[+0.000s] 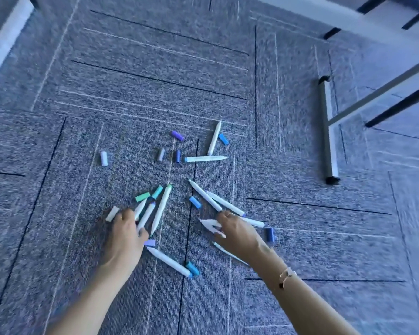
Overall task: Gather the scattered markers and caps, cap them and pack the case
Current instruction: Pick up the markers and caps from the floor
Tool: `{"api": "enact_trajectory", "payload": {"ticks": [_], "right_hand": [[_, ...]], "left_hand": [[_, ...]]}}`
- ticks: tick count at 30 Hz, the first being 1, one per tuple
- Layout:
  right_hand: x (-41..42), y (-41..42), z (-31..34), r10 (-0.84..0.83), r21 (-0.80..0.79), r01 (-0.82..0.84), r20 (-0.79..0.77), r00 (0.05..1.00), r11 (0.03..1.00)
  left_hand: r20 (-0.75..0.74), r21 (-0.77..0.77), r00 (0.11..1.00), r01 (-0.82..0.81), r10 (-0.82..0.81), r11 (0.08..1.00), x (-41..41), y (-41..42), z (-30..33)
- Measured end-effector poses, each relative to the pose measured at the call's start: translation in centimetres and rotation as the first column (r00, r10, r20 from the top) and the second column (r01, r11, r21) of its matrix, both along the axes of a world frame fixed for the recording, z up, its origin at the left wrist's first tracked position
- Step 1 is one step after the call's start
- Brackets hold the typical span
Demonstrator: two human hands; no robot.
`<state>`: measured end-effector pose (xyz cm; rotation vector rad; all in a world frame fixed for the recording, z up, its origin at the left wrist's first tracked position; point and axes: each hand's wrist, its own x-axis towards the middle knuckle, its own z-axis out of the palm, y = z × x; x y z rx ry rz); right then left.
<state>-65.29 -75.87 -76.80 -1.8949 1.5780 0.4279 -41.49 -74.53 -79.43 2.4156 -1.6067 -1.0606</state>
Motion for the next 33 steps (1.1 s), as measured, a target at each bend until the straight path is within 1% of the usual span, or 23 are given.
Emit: {"api": "enact_trajectory", "payload": {"ticks": [2,4,6,9,12,14,16,17,19,21,24,28,31,33], "right_hand": [[0.2,0.1,-0.4,0.010,-0.032,-0.012,-0.062,0.998,0.999],[0.4,0.3,-0.8,-0.017,-0.049,0.013,-0.087,0.996,0.999],[0.6,0.3,-0.9,-0.024,-0.069,0.019,-0.077,0.997,0.997],[-0.1,0.0,-0.8,0.034,-0.114,-0.041,-0.063,0.997,0.993],[-1.6,-0.4,-0.8,0.044,-0.079,-0.046,-0.036,0.998,0.996],[-2.9,-0.1,-1.0,0.046,-0.047,-0.047,-0.008,0.999,0.998],[-4.1,0.7,-1.0,0.103,-0.039,-0.104,-0.027,0.994,0.994],[-4.7,1.2,-1.0,0.134,-0.036,-0.135,-0.035,0.990,0.990],[-5.8,2.1,-0.9,0.186,-0.017,-0.186,-0.008,0.983,0.982],[-6.5,2.6,-1.0,0.259,0.016,-0.259,0.009,0.966,0.966],[-6.5,2.9,-1.0,0.373,0.093,-0.367,-0.053,0.926,0.925],[-6.2,2.6,-1.2,0.442,0.094,-0.437,-0.037,0.896,0.895],[-6.0,2.6,-1.2,0.489,0.075,-0.487,-0.003,0.872,0.870],[-6.0,2.4,-1.4,0.464,0.041,-0.465,0.018,0.885,0.884]], "left_hand": [[-0.023,-0.009,1.000,0.004,-0.005,1.000,0.4,0.0,0.4],[-0.043,-0.028,0.999,0.000,-0.002,1.000,0.7,-0.2,0.9],[-0.061,-0.045,0.998,0.011,-0.014,0.999,1.0,-0.4,1.7],[-0.081,-0.025,0.995,0.050,-0.052,0.998,1.4,-0.2,2.6],[-0.110,-0.005,0.992,0.057,-0.057,0.998,1.4,0.7,3.0],[-0.173,0.013,0.985,0.010,-0.007,1.000,1.0,1.5,2.9],[-0.260,0.051,0.961,-0.088,0.098,0.995,0.5,2.2,2.7],[-0.273,0.061,0.951,-0.135,0.146,0.989,0.2,2.6,2.7],[-0.263,0.031,0.944,-0.198,0.199,0.980,-0.3,3.6,2.7],[-0.249,-0.007,0.944,-0.224,0.215,0.975,-0.8,4.4,2.5],[-0.149,0.069,0.974,-0.161,0.169,0.985,-1.6,5.3,1.1],[-0.026,0.183,0.996,-0.078,0.084,0.980,-2.4,5.4,0.8],[-0.011,0.223,0.994,-0.105,0.110,0.969,-2.7,4.9,0.9],[-0.002,0.228,0.991,-0.130,0.134,0.965,-3.0,4.5,1.0]]}}
